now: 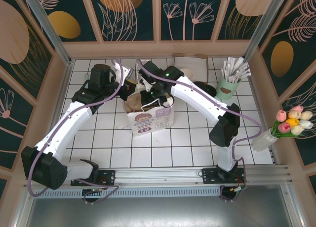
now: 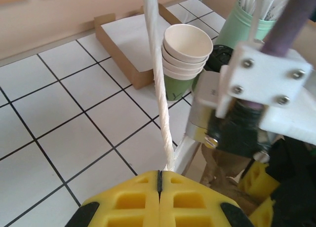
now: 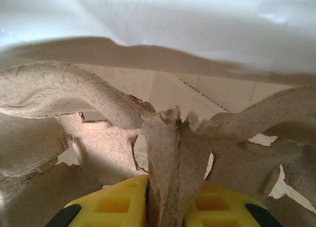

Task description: Pack the takeout coffee

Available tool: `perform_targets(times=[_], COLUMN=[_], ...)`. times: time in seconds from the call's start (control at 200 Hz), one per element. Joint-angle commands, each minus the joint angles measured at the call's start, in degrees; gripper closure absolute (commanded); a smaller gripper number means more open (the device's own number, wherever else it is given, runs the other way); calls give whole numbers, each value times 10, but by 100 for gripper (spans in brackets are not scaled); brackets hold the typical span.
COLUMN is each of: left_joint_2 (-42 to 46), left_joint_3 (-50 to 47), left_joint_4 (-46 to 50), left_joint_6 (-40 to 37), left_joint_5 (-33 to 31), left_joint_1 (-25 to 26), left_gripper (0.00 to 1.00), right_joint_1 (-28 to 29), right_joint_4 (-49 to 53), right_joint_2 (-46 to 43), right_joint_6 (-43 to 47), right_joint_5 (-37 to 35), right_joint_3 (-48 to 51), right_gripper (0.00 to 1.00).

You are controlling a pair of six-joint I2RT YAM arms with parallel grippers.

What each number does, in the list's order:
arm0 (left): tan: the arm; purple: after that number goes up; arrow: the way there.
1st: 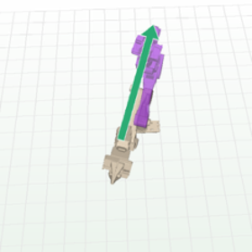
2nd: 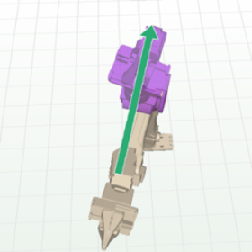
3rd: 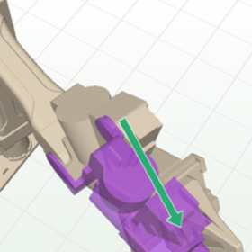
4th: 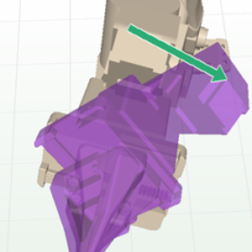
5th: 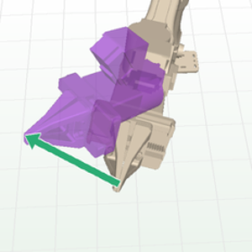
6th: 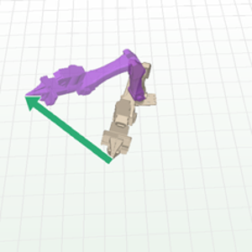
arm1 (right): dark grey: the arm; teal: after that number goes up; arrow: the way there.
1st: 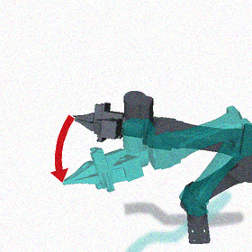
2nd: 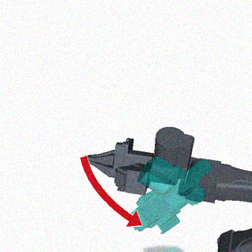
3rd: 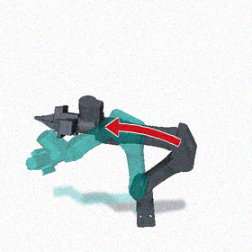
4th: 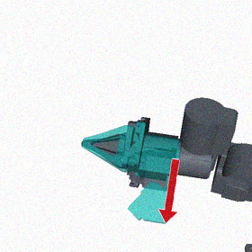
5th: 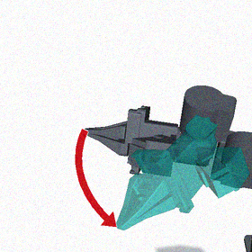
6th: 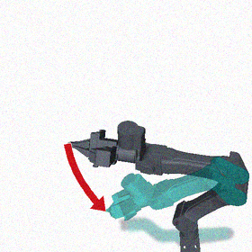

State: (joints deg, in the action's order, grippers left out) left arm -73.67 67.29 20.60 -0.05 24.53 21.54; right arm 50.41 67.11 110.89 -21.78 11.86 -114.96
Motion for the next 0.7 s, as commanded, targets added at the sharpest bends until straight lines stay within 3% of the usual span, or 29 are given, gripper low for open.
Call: perform_targets(times=[0.0,0.175,0.305,0.465,0.696], left_joint_2=[8,17,51,48,29], left_joint_3=[0,-9,-40,-31,-24], left_joint_4=[-45,-60,-113,-103,-98], left_joint_6=[23,26,20,15,33], left_joint_5=[-19,-21,30,32,-44], left_joint_1=[0,0,0,0,0], left_gripper=[100,100,100,100,100], right_joint_1=[12,9,3,5,13], right_joint_4=[72,64,59,84,74], right_joint_2=[-9,-13,26,47,-8], right_joint_6=[7,11,9,17,9], right_joint_5=[13,28,24,10,15], right_joint_3=[16,43,0,-25,5], right_gripper=[81,81,81,81,82])
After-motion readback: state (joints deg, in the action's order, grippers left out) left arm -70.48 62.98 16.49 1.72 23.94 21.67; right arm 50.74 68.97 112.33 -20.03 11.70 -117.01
